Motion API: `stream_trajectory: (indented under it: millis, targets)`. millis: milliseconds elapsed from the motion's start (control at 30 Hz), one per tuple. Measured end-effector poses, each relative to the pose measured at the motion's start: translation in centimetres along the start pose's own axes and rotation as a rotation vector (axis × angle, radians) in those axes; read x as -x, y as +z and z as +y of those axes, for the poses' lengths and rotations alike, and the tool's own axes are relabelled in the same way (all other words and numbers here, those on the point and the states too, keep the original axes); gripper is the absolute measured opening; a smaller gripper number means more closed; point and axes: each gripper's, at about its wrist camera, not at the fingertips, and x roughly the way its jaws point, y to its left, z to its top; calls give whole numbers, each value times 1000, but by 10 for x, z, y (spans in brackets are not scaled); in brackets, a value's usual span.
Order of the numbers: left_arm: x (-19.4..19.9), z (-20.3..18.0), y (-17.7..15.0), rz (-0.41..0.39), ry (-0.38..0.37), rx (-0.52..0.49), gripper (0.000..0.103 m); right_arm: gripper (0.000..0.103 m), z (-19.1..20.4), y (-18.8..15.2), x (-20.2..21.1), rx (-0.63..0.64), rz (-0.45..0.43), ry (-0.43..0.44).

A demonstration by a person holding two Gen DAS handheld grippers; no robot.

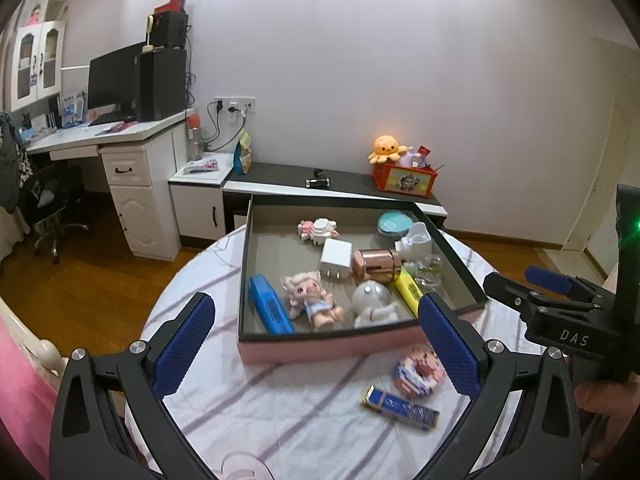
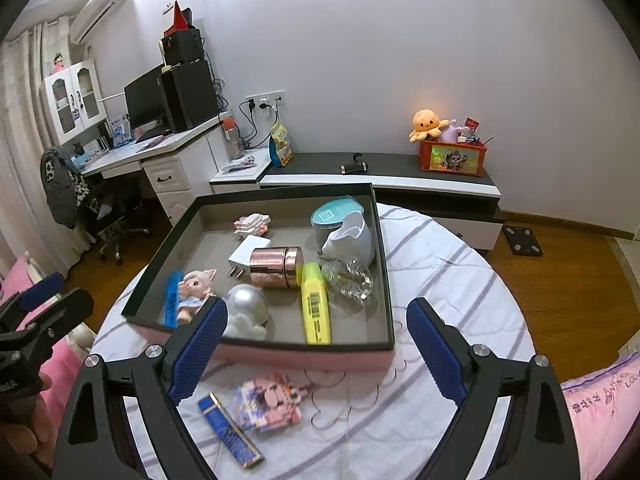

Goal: Organize rigid objects
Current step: 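Move both tools back to the bed and lower the right tool onto the pink block donut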

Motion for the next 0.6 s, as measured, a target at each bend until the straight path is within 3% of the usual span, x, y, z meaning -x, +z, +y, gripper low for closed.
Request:
stream_trajectory:
  millis: [600]
  targets:
    - [27,-10,-61,70,9,24,103,93,-13,-69,39,-42,47,2]
